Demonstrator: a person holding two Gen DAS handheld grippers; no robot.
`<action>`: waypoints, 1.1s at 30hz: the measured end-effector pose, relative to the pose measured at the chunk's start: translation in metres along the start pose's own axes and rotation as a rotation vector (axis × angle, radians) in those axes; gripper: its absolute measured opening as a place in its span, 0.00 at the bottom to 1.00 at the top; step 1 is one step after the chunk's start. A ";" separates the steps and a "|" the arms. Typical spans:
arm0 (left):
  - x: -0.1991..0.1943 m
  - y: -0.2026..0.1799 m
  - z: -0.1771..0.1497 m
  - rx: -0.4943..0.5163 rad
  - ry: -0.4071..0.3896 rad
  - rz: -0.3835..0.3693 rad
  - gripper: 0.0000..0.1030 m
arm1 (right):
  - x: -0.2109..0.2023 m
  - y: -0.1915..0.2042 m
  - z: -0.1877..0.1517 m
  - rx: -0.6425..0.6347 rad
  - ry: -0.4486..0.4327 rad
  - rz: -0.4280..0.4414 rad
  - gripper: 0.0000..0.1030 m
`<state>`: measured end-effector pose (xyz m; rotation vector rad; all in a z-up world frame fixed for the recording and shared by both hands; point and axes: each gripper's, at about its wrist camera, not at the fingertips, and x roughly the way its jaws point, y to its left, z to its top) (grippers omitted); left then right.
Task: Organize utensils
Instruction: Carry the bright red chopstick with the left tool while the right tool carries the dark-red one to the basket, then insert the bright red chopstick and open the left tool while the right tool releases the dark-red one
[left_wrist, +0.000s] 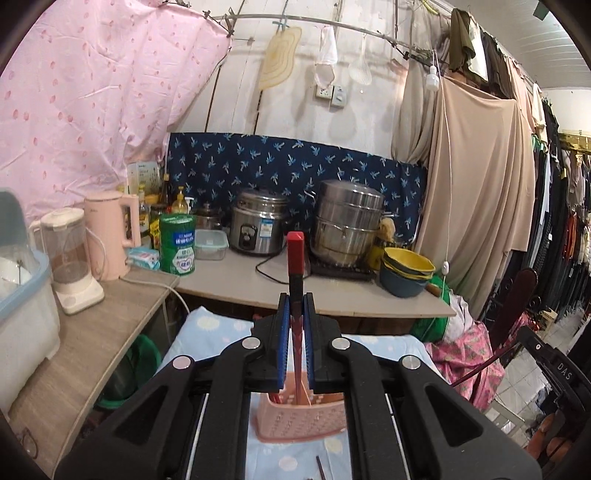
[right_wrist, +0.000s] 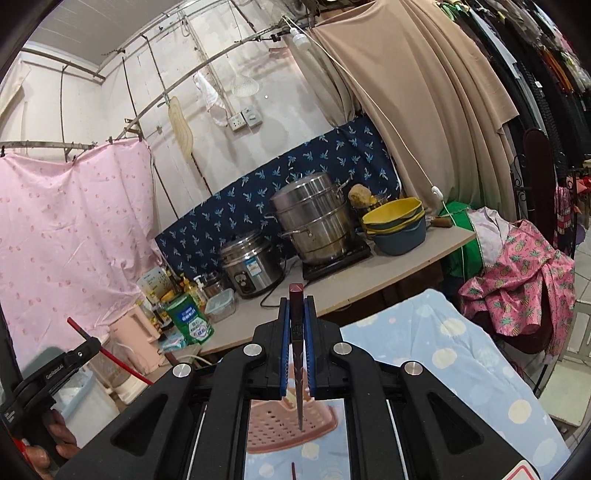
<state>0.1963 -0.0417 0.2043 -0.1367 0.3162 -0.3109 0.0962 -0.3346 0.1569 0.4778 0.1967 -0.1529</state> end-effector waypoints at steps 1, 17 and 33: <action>0.006 -0.001 0.003 0.003 -0.003 0.003 0.07 | 0.004 0.000 0.004 0.005 -0.016 0.000 0.07; 0.066 0.011 -0.028 0.011 0.115 0.046 0.07 | 0.080 0.020 -0.008 -0.034 0.044 -0.003 0.07; 0.079 0.019 -0.046 0.001 0.176 0.055 0.07 | 0.068 0.033 -0.012 -0.047 -0.010 -0.005 0.07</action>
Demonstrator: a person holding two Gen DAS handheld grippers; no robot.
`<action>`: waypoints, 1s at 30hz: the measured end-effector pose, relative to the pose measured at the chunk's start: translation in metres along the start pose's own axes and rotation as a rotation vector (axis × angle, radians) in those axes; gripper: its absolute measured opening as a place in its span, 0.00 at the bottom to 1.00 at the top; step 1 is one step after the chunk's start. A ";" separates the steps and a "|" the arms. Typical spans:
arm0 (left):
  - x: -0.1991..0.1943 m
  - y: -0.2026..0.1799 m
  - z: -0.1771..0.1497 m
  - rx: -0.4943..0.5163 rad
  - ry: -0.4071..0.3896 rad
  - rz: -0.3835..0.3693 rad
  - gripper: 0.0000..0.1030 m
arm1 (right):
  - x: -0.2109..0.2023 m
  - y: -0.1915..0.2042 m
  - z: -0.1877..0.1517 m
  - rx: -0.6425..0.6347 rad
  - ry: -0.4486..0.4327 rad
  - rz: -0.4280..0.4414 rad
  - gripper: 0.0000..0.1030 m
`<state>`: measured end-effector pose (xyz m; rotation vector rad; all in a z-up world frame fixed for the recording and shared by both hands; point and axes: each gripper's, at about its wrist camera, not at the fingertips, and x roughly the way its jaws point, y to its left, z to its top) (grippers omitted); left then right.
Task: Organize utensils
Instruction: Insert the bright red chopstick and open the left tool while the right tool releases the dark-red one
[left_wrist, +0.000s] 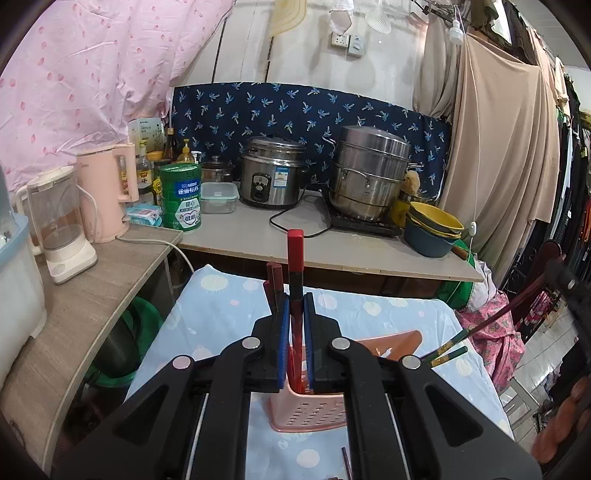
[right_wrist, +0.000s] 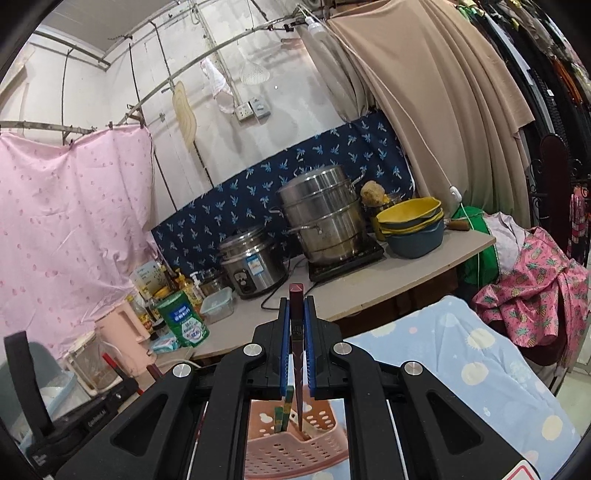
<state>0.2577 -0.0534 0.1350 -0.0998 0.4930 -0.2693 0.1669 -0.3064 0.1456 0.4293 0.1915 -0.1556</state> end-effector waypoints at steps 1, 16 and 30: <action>0.001 0.000 0.000 -0.002 0.003 0.000 0.07 | -0.003 0.002 0.005 -0.003 -0.018 0.001 0.07; 0.000 0.000 -0.001 -0.004 0.011 -0.002 0.07 | 0.016 0.023 -0.003 -0.039 0.061 0.049 0.08; -0.006 0.000 -0.001 -0.021 0.008 0.009 0.33 | 0.014 0.017 -0.014 -0.032 0.094 0.029 0.21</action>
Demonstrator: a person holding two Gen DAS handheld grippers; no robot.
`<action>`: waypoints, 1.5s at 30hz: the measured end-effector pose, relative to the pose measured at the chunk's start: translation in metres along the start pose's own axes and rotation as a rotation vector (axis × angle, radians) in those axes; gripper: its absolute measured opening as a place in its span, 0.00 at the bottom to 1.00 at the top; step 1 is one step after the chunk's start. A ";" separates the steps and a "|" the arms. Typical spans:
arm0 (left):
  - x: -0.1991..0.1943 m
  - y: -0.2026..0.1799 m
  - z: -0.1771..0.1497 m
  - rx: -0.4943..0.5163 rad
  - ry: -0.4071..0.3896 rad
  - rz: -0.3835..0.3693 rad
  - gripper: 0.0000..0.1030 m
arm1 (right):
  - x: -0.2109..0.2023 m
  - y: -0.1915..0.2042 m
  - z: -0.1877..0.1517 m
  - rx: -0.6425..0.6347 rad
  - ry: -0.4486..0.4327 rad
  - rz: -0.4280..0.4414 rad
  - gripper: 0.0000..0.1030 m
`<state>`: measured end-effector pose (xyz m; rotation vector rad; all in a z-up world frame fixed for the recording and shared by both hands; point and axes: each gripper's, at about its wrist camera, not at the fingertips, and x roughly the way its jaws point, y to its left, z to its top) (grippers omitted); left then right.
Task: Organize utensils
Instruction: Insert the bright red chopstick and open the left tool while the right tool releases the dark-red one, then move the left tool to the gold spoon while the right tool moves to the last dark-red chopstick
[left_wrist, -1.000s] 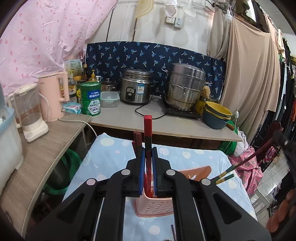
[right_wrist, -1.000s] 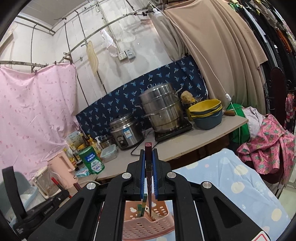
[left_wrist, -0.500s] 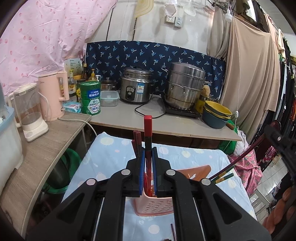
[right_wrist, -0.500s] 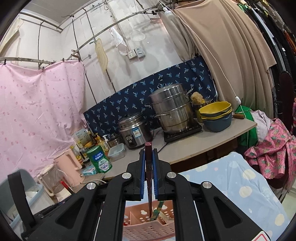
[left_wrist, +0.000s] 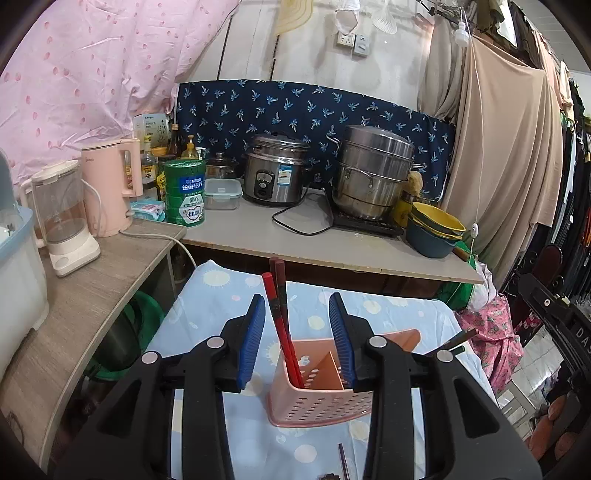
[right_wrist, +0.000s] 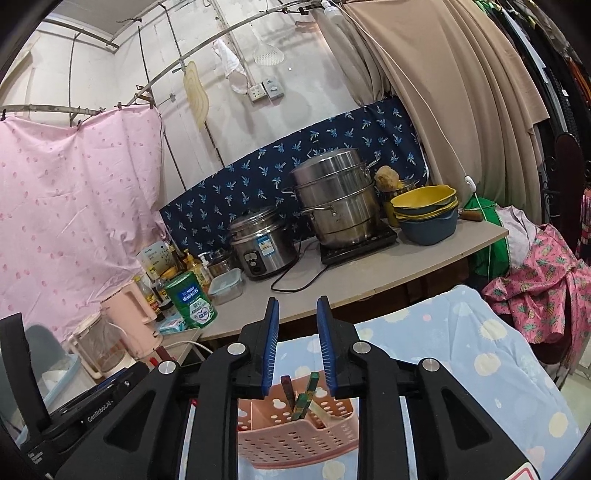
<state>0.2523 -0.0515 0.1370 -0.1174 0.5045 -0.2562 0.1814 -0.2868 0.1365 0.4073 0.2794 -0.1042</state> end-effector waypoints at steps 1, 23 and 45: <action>-0.001 0.000 -0.001 0.000 0.000 0.001 0.33 | -0.001 -0.001 -0.001 0.003 0.002 0.001 0.21; -0.028 -0.006 -0.061 0.044 0.114 0.006 0.35 | -0.057 -0.005 -0.081 -0.017 0.198 0.028 0.29; -0.037 0.016 -0.190 0.051 0.398 0.033 0.38 | -0.096 -0.020 -0.241 -0.175 0.593 -0.023 0.29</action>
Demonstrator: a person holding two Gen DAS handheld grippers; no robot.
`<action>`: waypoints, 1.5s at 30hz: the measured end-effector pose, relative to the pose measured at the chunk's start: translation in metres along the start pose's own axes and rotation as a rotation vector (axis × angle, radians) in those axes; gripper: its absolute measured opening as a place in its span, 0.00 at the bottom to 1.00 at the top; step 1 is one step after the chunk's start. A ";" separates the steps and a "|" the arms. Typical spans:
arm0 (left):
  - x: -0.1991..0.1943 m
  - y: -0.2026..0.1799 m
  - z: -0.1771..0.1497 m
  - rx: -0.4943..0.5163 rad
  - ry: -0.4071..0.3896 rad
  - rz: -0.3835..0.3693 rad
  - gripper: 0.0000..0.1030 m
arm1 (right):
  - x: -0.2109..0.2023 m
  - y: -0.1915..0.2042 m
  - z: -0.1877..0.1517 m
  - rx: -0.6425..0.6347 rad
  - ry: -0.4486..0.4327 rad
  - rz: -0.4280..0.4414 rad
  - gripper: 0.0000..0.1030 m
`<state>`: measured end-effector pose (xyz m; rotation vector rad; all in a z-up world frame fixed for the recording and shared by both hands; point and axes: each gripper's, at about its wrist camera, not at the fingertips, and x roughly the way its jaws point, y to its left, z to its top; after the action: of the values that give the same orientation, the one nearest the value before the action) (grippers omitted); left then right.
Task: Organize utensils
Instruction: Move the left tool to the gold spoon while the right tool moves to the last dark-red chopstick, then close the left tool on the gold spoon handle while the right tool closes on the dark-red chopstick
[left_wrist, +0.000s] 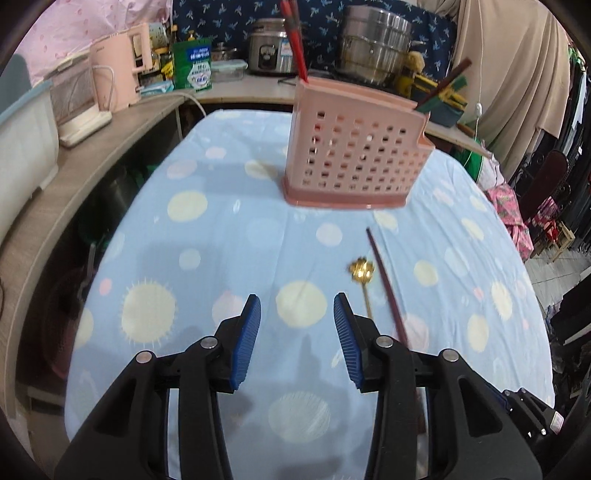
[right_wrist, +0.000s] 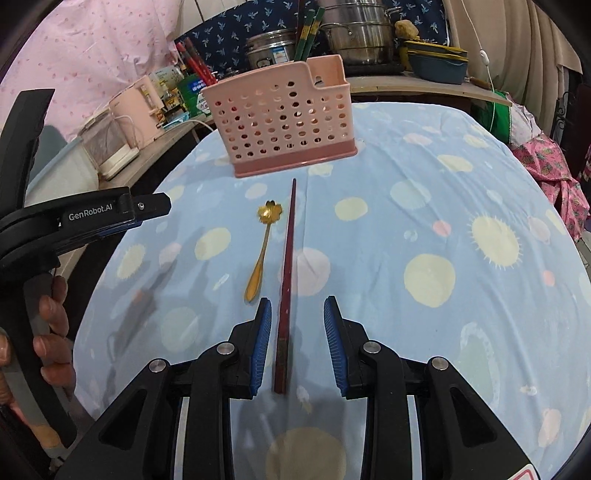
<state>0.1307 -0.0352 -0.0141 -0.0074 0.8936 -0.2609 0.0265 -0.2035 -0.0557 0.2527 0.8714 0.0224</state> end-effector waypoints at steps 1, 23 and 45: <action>0.002 0.001 -0.005 0.000 0.010 0.004 0.38 | 0.002 0.001 -0.003 -0.005 0.010 0.002 0.29; 0.012 -0.003 -0.050 0.023 0.079 0.013 0.61 | 0.023 0.017 -0.033 -0.093 0.085 -0.029 0.29; 0.022 -0.030 -0.045 0.091 0.080 -0.048 0.71 | 0.006 -0.003 -0.023 -0.034 0.015 -0.082 0.07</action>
<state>0.1026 -0.0646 -0.0558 0.0664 0.9609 -0.3486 0.0127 -0.2007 -0.0754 0.1848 0.8948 -0.0377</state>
